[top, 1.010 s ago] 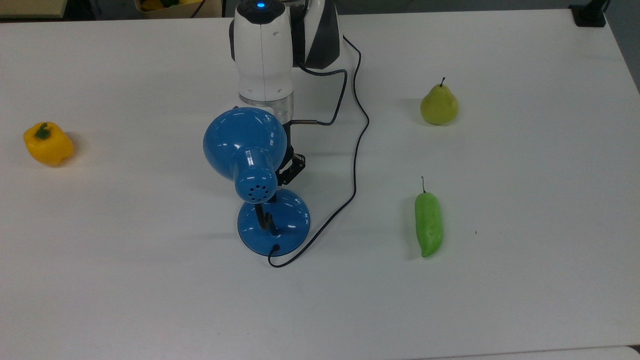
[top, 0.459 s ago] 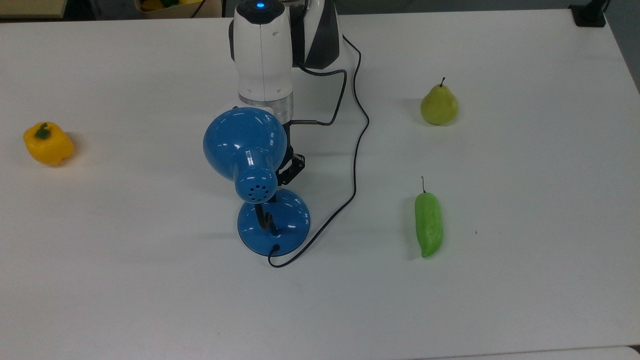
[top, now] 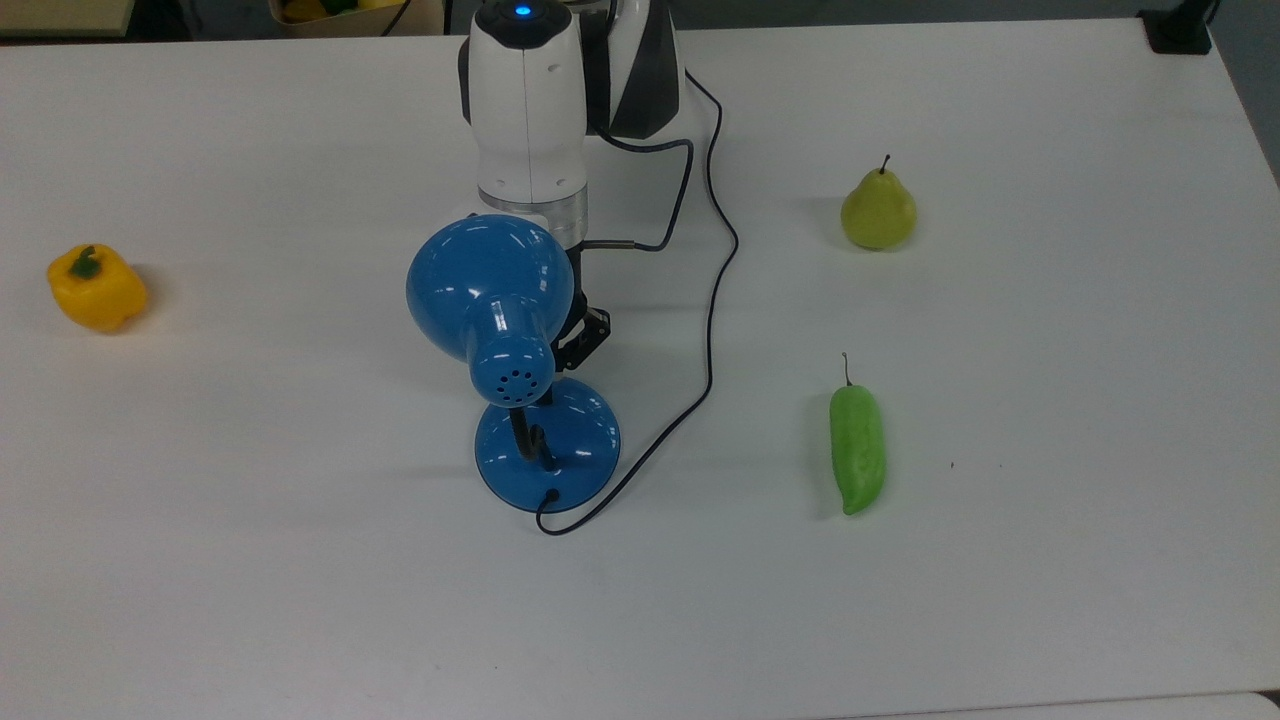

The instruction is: Turn on desk lamp

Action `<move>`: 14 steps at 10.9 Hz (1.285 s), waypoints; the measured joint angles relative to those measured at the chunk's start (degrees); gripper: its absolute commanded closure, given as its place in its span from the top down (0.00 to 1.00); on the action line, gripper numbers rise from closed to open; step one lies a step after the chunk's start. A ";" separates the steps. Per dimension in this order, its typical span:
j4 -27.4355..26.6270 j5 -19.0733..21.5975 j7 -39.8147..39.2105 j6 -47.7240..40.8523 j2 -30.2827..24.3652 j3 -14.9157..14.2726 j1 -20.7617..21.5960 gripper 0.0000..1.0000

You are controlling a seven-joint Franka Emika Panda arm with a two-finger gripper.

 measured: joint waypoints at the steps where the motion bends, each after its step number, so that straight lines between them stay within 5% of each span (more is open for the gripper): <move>1: 0.02 -0.22 0.00 0.03 0.03 0.00 0.00 0.00; 14: 0.37 -2.24 0.00 0.49 0.42 0.01 -0.39 0.00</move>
